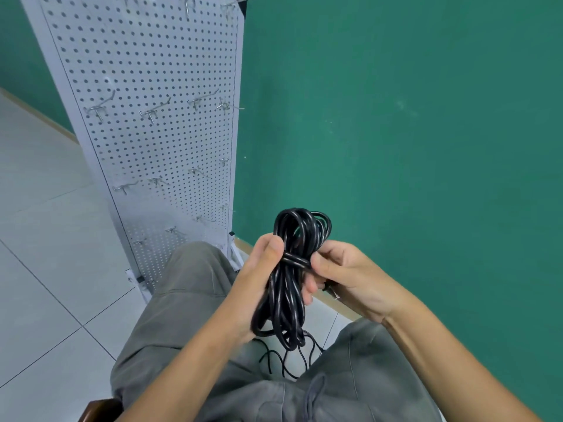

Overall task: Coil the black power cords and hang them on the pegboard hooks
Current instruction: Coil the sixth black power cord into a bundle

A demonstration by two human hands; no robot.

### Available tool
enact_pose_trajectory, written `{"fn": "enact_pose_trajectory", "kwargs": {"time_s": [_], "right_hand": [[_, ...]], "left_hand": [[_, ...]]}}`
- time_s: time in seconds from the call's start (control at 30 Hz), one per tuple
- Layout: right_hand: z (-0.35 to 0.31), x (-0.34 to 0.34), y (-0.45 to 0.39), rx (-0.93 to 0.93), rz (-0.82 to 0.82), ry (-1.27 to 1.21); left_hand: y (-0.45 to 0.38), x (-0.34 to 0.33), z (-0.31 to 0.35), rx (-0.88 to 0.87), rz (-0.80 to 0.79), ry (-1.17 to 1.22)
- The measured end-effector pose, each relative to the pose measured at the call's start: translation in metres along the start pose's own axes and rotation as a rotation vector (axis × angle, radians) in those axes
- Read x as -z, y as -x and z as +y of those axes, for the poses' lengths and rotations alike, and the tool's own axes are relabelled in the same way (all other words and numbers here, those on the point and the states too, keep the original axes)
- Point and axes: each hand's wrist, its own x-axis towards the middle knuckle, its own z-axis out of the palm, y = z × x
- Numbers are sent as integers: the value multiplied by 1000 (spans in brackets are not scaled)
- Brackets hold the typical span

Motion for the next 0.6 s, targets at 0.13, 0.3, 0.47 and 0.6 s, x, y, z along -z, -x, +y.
{"fn": "enact_pose_trajectory", "kwargs": {"time_s": [0.13, 0.3, 0.47, 0.6], "right_hand": [[4, -2, 2, 8, 87, 63], [3, -10, 4, -3, 263, 182], [12, -13, 1, 23, 353, 332], [7, -26, 4, 16, 393, 408]], "left_hand": [[-1, 6, 5, 28, 3, -184], [-4, 5, 1, 112, 35, -359], [-3, -4, -2, 135, 20, -432], [-3, -7, -10, 19, 115, -446]]}}
